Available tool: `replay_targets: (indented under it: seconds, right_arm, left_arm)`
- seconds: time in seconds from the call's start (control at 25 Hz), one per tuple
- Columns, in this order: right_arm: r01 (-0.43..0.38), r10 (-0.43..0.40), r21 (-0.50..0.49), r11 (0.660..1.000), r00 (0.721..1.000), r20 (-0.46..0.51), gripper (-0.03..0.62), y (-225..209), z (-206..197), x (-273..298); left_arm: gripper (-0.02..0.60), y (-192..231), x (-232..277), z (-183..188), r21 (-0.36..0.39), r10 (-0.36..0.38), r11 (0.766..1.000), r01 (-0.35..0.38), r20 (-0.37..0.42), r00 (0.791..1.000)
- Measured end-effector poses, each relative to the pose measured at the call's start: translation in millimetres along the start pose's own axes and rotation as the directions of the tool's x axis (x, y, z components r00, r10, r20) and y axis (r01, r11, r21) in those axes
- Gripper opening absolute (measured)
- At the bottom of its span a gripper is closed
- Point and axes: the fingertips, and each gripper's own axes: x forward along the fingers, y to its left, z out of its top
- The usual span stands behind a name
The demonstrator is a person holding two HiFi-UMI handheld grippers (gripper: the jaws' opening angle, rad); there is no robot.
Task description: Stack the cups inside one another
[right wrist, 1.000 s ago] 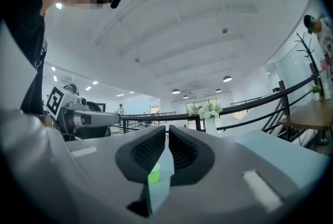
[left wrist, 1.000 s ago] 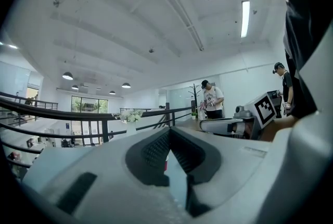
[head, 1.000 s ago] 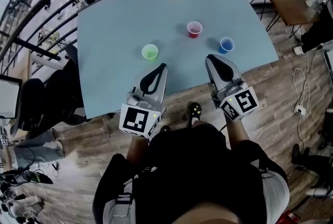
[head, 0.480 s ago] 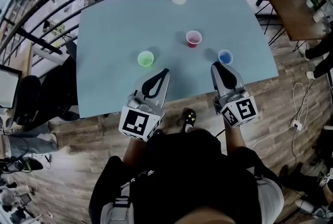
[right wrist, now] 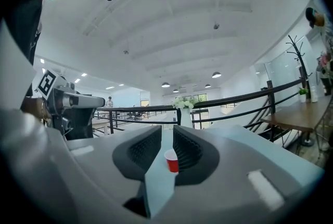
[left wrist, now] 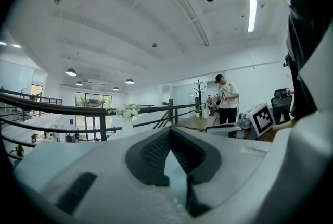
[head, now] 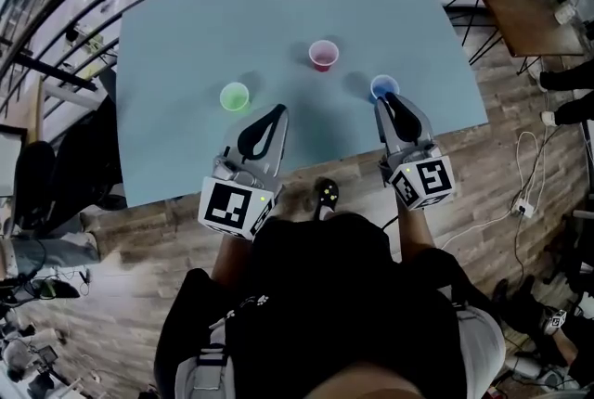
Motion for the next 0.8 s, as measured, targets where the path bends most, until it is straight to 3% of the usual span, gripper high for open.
replay_targets:
  seconds: [0.4,0.8]
  right_arm:
    - [0.027,-0.028,-0.014,1.0,0.997,-0.078,0.081,-38,-32,7]
    - [0.025,-0.027,-0.015,1.0,0.987,-0.156,0.146,-65,-68,16]
  left_arm:
    - [-0.014,-1,26,-6,-0.007,0.02,1.0,-0.02,-0.018,1.0]
    - [-0.014,-2,38,-15,-0.017,0.062,0.998,-0.063,-0.039,0.997]
